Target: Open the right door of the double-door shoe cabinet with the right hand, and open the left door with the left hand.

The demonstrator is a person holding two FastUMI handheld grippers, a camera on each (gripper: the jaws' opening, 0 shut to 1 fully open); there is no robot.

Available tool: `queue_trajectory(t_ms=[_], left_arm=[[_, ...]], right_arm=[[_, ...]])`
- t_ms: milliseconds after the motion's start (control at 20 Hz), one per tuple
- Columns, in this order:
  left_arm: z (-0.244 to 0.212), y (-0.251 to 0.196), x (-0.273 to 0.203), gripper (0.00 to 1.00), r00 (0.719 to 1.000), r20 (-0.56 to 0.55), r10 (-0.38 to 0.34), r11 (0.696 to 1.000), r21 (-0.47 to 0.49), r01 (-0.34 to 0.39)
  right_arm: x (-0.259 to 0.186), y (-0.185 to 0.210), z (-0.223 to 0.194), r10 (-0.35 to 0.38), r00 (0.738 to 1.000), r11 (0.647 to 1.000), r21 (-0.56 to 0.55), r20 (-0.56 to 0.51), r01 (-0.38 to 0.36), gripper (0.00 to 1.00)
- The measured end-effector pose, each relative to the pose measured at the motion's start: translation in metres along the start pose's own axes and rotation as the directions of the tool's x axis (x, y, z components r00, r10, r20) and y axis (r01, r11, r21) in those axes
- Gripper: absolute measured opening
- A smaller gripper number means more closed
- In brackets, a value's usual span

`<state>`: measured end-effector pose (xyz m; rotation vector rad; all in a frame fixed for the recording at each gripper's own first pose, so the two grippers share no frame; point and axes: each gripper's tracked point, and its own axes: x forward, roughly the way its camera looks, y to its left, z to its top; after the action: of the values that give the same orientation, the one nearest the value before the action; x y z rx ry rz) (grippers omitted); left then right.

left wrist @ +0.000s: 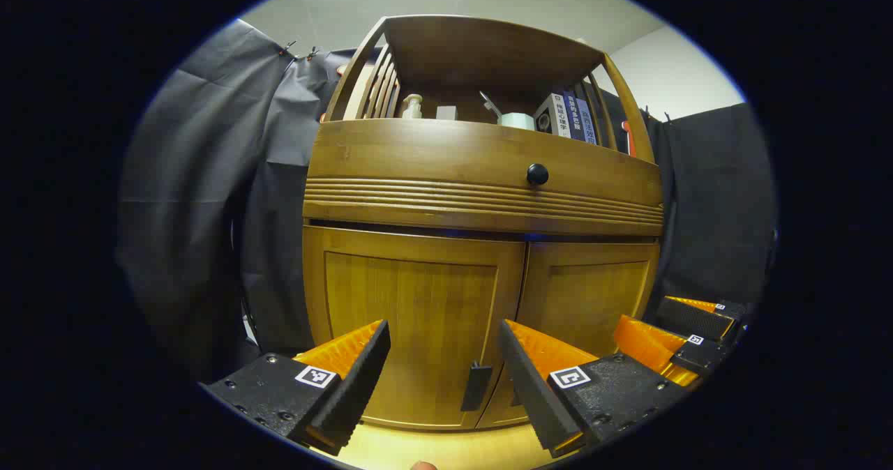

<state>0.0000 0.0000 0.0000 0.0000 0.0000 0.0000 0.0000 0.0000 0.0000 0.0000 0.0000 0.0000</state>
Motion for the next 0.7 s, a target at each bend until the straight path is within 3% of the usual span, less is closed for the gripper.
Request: queue_trajectory(t_ms=[300,700], left_arm=[[0.013,-0.001,-0.005,0.92,1.0,0.018,0.022,1.0,0.021,-0.022],[0.027,-0.004,-0.031,0.95,0.998,0.063,-0.007,1.0,-0.006,0.008]], right_arm=[[0.002,0.007,0.007,0.027,1.0,1.0,-0.008,0.007,-0.027,0.94],[-0.014,0.01,0.024,-0.003,0.999,0.999,-0.038,0.032,0.005,0.94]])
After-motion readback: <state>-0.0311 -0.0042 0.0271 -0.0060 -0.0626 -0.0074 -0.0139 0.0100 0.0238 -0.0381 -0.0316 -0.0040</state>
